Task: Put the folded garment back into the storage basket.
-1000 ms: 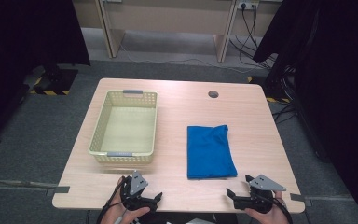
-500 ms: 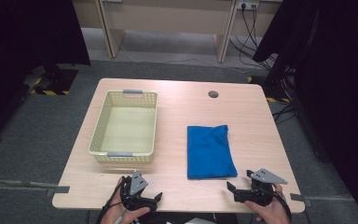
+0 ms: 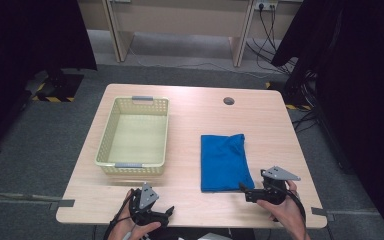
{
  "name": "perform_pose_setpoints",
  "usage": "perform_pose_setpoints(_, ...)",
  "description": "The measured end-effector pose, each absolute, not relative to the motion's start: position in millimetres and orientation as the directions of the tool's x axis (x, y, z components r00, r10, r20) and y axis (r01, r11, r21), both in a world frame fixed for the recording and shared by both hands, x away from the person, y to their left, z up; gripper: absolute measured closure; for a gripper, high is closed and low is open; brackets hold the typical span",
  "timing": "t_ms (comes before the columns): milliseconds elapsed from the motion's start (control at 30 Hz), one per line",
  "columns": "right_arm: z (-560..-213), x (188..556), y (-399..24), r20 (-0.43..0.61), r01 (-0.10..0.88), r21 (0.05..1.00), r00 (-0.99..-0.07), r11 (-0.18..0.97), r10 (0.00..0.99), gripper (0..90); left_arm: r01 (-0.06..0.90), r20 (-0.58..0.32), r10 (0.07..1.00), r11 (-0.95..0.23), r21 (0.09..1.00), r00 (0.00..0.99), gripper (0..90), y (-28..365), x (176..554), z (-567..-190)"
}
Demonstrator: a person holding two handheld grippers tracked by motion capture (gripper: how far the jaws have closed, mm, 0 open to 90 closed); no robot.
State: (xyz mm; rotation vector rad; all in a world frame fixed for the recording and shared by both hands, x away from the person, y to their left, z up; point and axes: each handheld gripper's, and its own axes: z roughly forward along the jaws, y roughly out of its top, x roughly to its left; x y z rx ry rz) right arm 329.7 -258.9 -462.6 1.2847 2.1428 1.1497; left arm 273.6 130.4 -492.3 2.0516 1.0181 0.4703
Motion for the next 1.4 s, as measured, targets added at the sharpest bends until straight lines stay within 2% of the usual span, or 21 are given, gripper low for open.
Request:
perform_pose_setpoints(833,-465.1,393.6,-244.6,0.095,0.589,0.776,-0.464,0.226,0.881,1.9,0.503,-0.015,0.792,-0.373,0.779,0.61,1.5,130.3,273.7,-492.2)
perform_pose_setpoints(1400,-473.5,423.6,-226.1,0.095,0.64,0.723,-0.464,0.259,0.881,1.6,0.503,-0.016,0.793,-0.37,0.781,0.609,1.5,130.1,273.7,-492.3)
